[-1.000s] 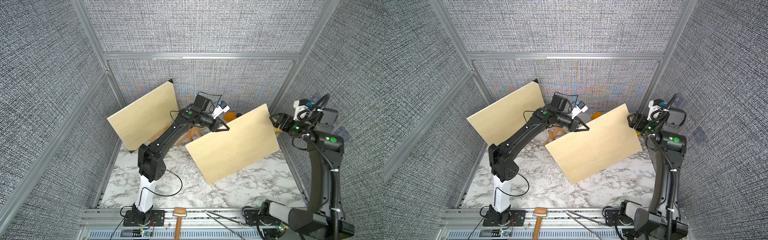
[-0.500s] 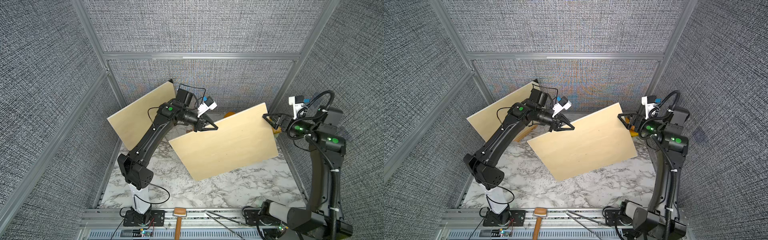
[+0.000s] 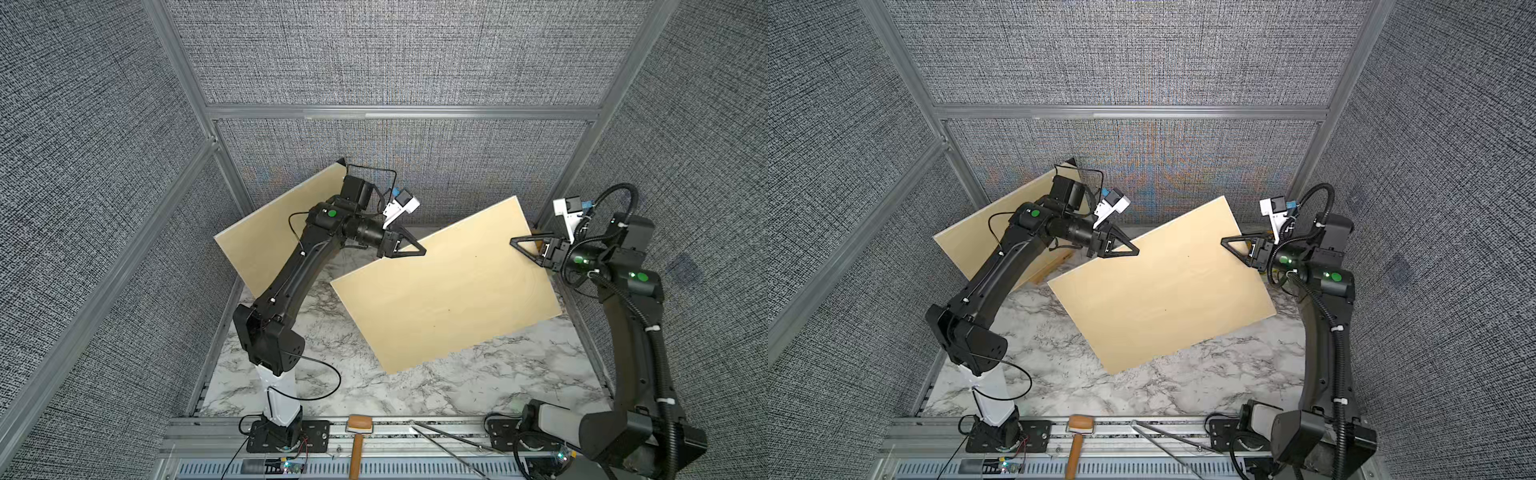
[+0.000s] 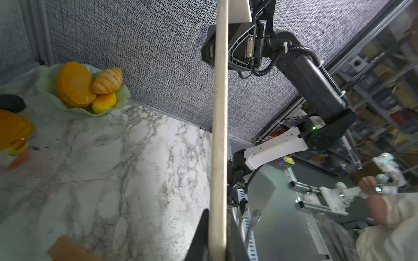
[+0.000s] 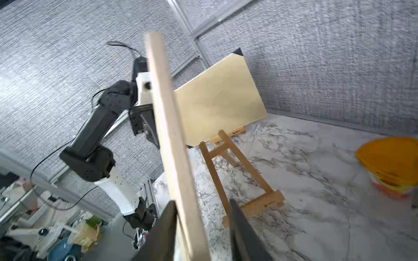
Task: Disassemble the easel
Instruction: Place the drawing board at the corner of the board.
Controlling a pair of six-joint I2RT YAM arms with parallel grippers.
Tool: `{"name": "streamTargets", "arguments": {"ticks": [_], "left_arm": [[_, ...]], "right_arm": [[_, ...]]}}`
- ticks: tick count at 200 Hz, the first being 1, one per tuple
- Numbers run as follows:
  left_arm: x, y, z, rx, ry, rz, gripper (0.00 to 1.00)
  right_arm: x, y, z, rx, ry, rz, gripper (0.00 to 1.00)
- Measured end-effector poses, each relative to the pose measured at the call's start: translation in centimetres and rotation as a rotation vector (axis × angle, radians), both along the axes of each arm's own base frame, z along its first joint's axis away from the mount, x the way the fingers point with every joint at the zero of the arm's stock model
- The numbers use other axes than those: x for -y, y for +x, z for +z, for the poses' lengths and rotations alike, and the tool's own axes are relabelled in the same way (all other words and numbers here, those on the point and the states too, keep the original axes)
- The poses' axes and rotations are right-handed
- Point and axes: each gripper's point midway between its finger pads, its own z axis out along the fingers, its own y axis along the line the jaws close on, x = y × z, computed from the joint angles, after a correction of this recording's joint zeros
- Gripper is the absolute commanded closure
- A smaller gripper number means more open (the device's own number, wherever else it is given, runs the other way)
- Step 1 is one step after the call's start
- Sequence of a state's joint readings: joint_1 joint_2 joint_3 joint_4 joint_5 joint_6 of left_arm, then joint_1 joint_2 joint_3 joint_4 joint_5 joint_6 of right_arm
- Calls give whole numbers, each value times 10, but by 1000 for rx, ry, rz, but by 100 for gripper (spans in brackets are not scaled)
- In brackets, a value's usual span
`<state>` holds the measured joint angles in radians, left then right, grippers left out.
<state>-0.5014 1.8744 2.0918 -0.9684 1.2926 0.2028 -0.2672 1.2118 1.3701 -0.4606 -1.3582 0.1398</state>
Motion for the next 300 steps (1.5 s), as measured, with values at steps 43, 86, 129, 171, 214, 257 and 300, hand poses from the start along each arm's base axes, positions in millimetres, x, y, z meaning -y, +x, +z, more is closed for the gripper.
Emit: {"name": "streamTargets", "arguments": {"ticks": [43,86,129,171,214,257,300], "left_arm": [[-2,1,-2,-51,-25,-30,100],[-1,7,-7,-65,-26,-20,73],[2,17,-5,35,-75,17,50],[-6,22,-3,54,-103,58,27],[-48,49,3,119,-108,279,1],[-114,64,-19,62,-157,569,1],[-162,47,-48,36,-181,782,3]], "right_arm": [[-6,-12,4,-11,74,105,100],[-4,-6,4,-48,123,103,100],[-6,2,12,-114,191,108,100],[-5,-2,21,-107,212,72,100],[1,8,28,-121,224,-31,100],[9,24,13,-182,274,-117,100],[9,23,20,-177,304,-113,100]]}}
